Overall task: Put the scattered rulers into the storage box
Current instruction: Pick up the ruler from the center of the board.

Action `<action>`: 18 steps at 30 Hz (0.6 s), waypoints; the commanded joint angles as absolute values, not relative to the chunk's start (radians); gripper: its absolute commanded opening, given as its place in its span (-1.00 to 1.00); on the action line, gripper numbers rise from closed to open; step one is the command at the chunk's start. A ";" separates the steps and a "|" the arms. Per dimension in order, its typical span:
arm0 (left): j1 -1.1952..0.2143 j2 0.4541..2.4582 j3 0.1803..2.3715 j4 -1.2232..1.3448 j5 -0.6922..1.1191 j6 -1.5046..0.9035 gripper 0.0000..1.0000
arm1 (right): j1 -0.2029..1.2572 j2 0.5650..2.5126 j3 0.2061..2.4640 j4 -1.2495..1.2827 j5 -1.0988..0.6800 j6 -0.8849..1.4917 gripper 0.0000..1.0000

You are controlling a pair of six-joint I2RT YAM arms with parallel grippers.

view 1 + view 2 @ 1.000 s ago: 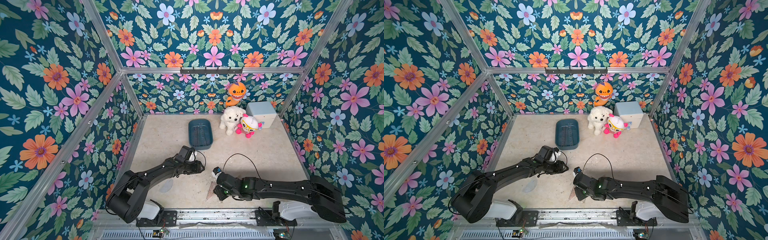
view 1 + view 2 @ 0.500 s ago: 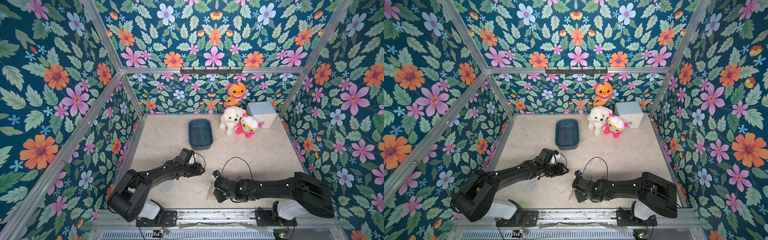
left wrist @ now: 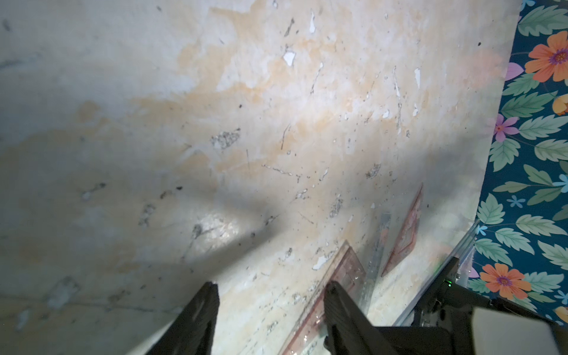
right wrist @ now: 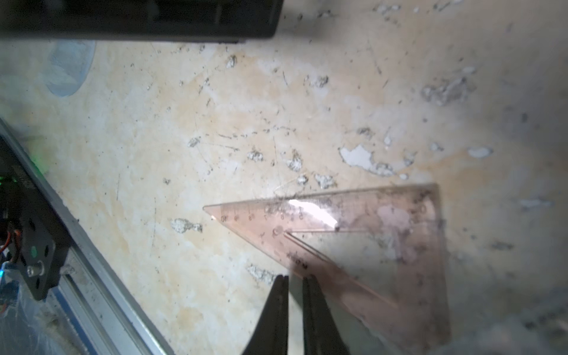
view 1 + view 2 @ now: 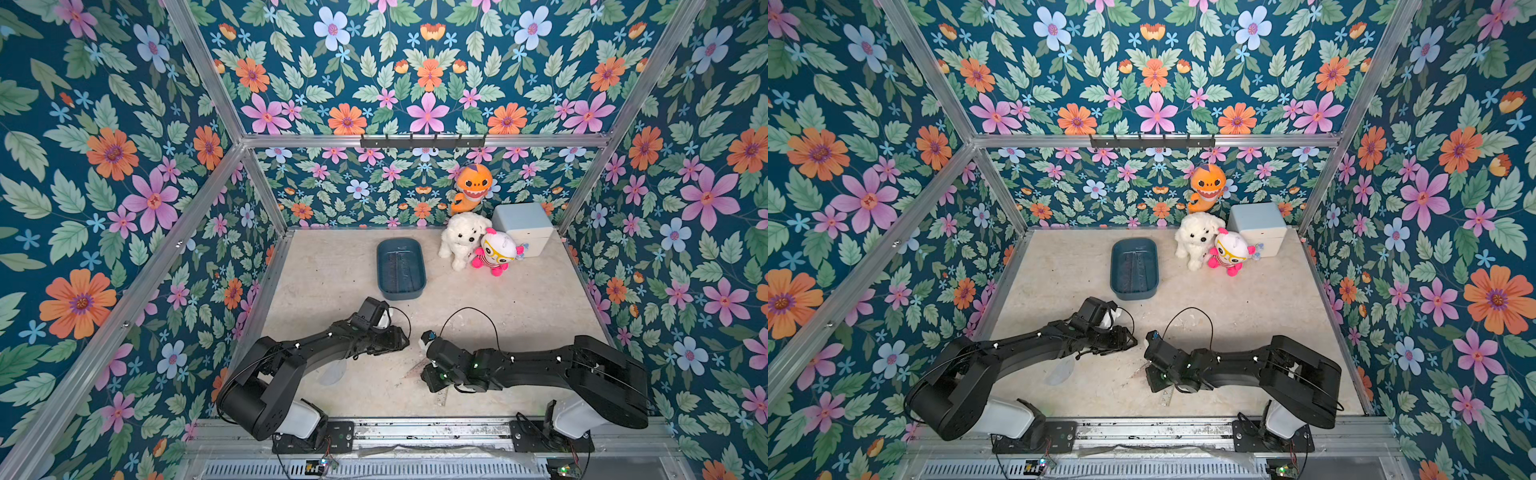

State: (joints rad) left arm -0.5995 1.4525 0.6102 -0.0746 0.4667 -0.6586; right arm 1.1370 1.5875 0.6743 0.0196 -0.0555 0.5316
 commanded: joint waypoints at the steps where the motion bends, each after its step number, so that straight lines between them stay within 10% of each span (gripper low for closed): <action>1: -0.595 1.461 0.610 -0.055 0.456 -0.659 0.18 | 1.117 1.627 0.696 -0.060 -0.057 0.474 -0.71; 18: -0.589 1.568 0.692 -0.028 0.525 -0.629 0.00 | 1.100 1.542 0.655 -0.164 -0.063 0.503 -0.71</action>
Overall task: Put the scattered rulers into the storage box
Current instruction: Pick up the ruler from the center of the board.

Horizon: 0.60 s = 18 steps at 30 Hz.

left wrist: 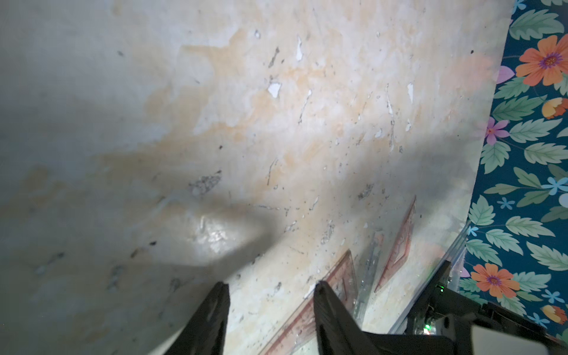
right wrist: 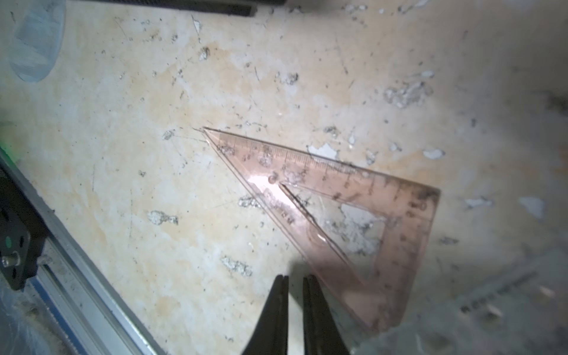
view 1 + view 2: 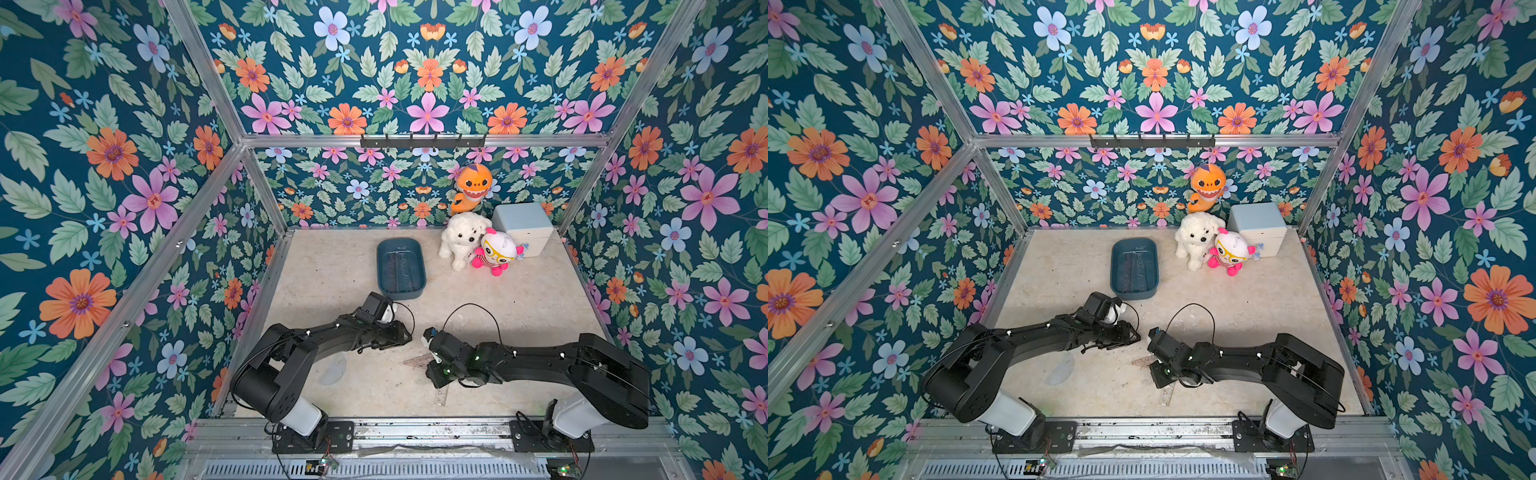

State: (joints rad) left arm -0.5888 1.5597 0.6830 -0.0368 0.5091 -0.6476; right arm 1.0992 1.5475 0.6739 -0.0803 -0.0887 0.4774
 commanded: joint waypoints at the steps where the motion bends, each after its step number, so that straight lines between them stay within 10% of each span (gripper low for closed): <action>1: -0.589 1.573 0.693 -0.025 0.527 -0.627 0.00 | 1.101 1.543 0.651 -0.164 -0.048 0.504 -0.71; 18: -0.588 1.615 0.691 -0.004 0.526 -0.625 -0.02 | 0.992 1.598 0.704 -0.187 -0.057 0.383 -0.73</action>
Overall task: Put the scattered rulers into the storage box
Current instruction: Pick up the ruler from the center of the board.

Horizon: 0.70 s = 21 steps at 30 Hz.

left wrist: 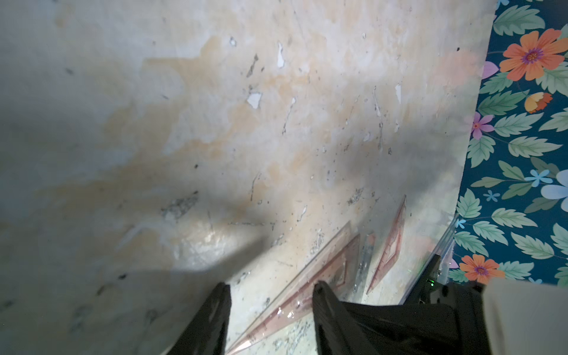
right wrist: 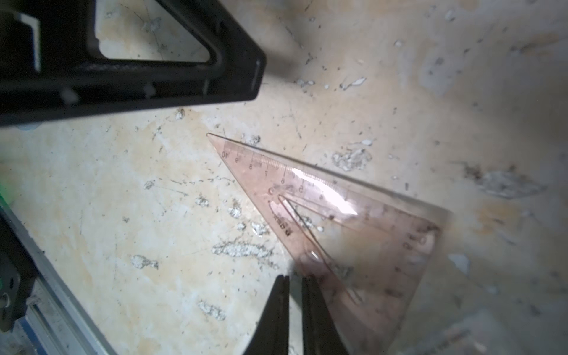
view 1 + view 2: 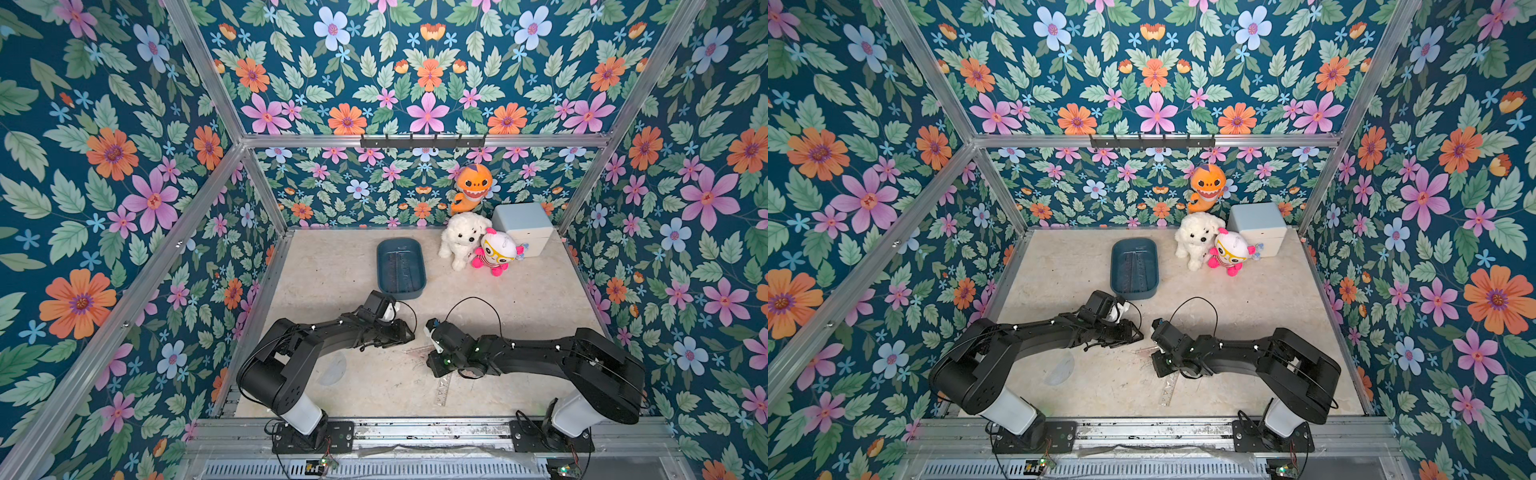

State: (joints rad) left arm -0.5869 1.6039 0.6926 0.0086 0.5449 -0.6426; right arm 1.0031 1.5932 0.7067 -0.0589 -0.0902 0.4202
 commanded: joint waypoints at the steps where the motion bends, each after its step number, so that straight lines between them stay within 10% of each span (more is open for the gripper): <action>1: -0.588 1.619 0.693 0.000 0.529 -0.626 -0.02 | 0.987 1.597 0.708 -0.195 -0.060 0.378 -0.73; 21: -0.600 1.640 0.743 -0.020 0.542 -0.604 -0.14 | 0.977 1.578 0.700 -0.196 -0.040 0.403 -0.68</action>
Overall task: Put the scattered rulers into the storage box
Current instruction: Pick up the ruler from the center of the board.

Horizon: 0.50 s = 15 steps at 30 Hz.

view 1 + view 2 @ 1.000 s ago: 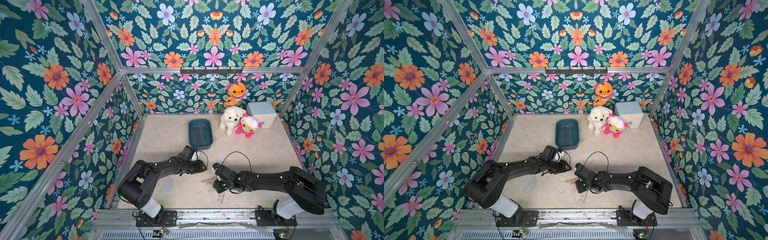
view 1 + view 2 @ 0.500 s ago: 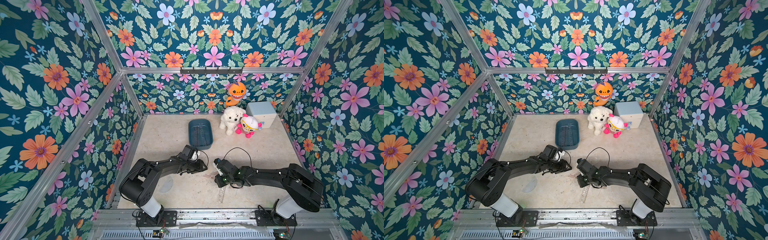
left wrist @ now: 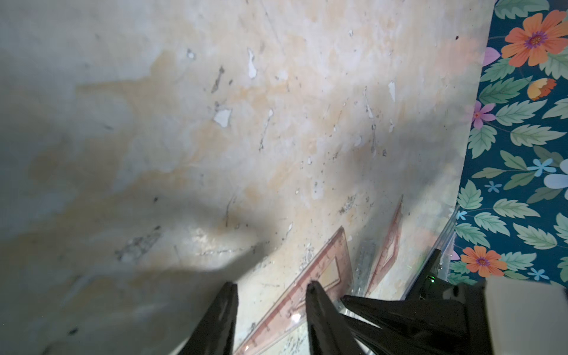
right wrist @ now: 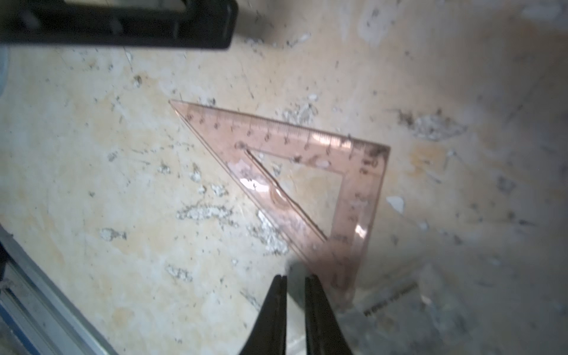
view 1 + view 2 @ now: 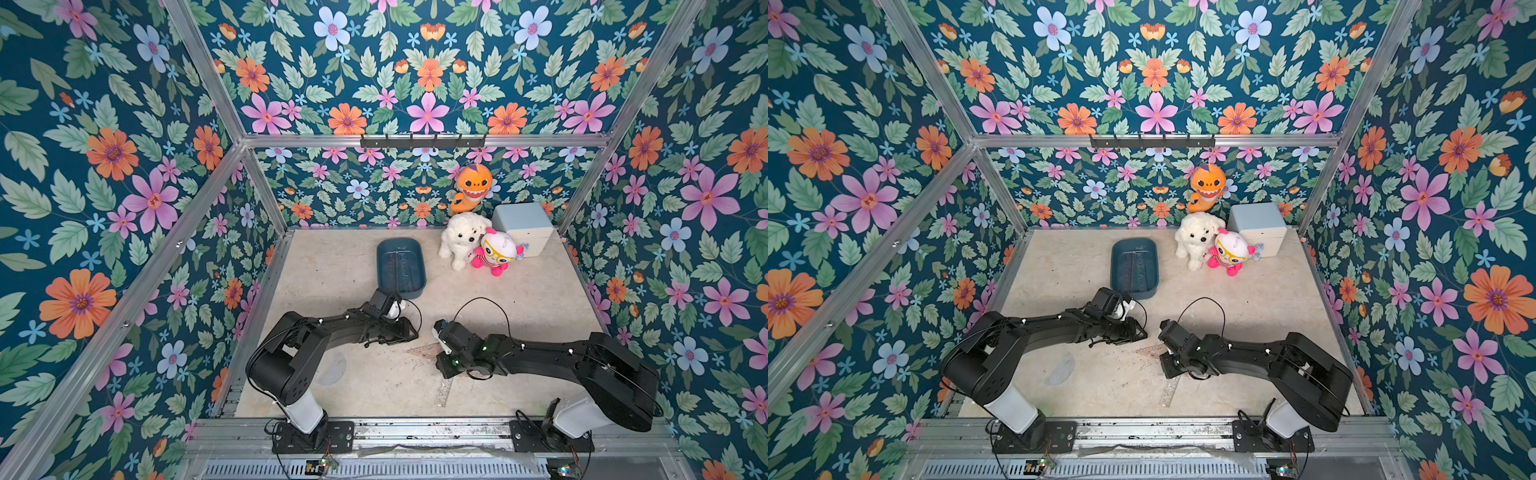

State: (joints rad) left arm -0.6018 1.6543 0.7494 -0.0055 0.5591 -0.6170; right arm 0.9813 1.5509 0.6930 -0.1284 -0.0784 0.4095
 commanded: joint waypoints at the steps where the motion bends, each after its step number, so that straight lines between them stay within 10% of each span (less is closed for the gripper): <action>1: -0.599 1.631 0.741 -0.028 0.532 -0.604 -0.14 | 0.971 1.585 0.707 -0.192 -0.043 0.397 -0.68; 15: -0.568 1.587 0.690 -0.035 0.507 -0.604 -0.14 | 0.933 1.682 0.801 -0.225 -0.056 0.314 -0.68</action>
